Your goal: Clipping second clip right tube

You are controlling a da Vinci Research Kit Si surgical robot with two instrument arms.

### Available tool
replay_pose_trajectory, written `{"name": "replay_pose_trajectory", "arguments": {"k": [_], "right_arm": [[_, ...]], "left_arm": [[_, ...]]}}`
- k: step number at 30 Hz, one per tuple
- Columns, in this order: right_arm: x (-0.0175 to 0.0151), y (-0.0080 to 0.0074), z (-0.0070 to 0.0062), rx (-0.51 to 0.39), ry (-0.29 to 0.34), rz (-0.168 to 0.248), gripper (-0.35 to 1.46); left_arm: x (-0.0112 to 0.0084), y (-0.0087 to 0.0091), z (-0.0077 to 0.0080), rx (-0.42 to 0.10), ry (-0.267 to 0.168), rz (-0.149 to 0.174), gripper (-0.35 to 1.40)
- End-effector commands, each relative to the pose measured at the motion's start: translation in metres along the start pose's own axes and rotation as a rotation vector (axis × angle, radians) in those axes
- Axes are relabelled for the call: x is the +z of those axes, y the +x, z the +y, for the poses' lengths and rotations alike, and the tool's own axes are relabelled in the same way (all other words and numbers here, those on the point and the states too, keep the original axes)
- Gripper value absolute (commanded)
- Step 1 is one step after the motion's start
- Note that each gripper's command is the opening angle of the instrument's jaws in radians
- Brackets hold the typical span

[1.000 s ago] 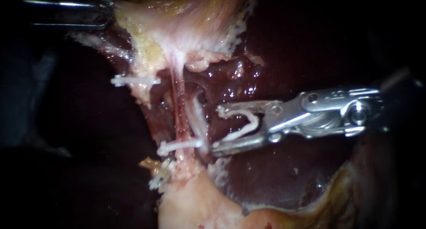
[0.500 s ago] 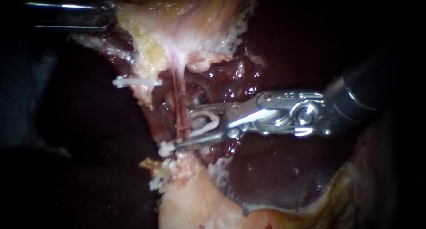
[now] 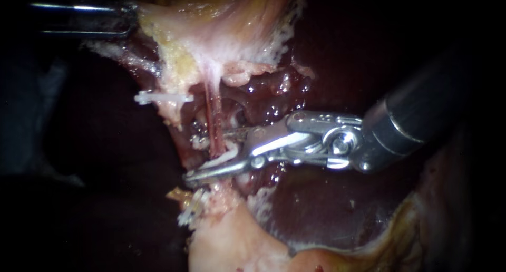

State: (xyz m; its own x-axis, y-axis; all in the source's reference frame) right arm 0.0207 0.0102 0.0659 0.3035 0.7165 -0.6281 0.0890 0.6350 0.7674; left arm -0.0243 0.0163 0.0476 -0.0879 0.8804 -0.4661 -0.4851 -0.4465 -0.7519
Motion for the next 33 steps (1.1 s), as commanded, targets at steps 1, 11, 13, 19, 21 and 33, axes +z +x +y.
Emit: {"name": "replay_pose_trajectory", "arguments": {"k": [1, 11, 13, 19, 21, 33], "right_arm": [[0.0000, 0.0000, -0.0002, 0.002, 0.014, 0.000, 0.49], [0.0007, 0.0005, -0.0042, -0.019, 0.144, 0.025, 0.46], [0.0008, 0.0008, -0.0049, -0.022, 0.163, 0.025, 0.46], [0.0011, 0.0012, -0.0061, -0.025, 0.186, 0.028, 0.43], [0.0011, 0.0013, -0.0061, -0.025, 0.186, 0.028, 0.41], [0.0001, 0.0009, -0.0054, -0.024, 0.162, 0.036, -0.18]], "left_arm": [[0.0000, 0.0000, 0.0000, 0.000, 0.001, 0.000, -0.35], [0.0000, -0.0001, -0.0001, 0.001, 0.000, 0.000, -0.35], [0.0000, -0.0001, -0.0001, 0.001, 0.000, 0.000, -0.35], [0.0000, -0.0001, -0.0001, 0.001, 0.000, 0.000, -0.35], [0.0000, -0.0001, -0.0001, 0.001, 0.000, 0.000, -0.35], [0.0000, -0.0001, -0.0001, 0.001, 0.000, 0.000, -0.35]]}}
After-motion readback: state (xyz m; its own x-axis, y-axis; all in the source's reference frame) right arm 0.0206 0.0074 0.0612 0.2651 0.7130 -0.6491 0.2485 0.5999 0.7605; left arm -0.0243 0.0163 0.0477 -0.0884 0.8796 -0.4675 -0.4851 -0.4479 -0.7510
